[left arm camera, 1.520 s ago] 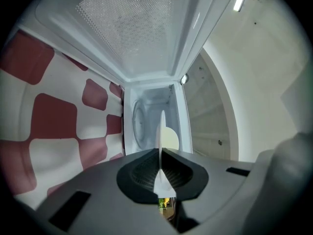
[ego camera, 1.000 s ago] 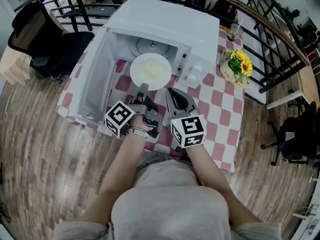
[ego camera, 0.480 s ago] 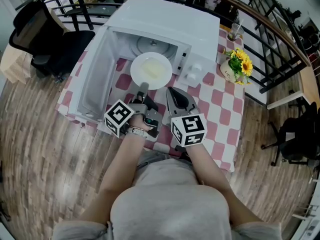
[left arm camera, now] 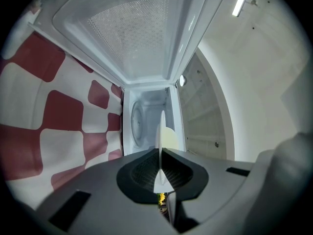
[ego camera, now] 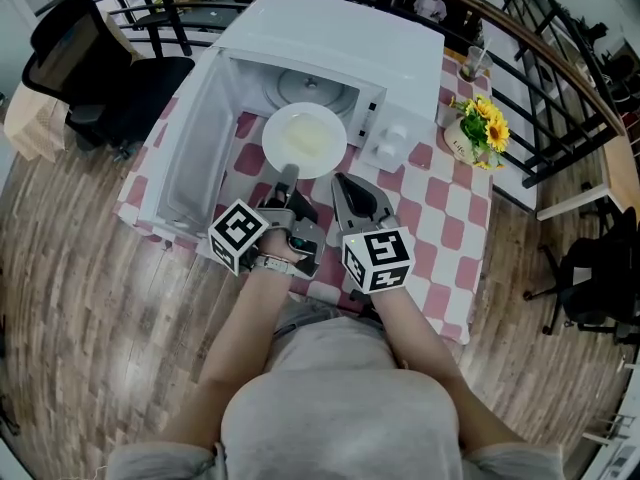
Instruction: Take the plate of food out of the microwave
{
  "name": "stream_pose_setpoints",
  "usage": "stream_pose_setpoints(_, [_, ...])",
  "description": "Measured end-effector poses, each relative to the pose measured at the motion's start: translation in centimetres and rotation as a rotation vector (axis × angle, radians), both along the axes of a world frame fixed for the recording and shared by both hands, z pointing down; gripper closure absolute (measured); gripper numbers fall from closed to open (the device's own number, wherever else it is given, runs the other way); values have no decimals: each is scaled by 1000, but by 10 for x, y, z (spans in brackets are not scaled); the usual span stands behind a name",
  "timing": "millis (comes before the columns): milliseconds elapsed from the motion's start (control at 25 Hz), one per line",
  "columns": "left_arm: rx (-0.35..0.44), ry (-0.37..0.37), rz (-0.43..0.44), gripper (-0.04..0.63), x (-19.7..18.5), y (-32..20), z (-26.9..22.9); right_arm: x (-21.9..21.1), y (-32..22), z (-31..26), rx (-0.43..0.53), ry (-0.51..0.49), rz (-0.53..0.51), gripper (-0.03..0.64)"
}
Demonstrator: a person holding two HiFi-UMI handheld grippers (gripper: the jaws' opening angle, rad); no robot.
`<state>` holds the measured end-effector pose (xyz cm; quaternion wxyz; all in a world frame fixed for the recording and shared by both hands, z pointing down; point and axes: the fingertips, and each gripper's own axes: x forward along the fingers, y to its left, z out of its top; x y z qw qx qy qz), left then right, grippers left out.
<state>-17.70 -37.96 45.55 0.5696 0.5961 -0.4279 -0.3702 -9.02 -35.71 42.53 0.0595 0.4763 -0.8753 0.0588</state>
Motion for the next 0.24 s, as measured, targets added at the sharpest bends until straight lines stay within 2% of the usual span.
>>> stream_pose_setpoints(240, [-4, 3, -10, 578, -3, 5, 1, -3, 5, 0, 1, 2, -9, 594])
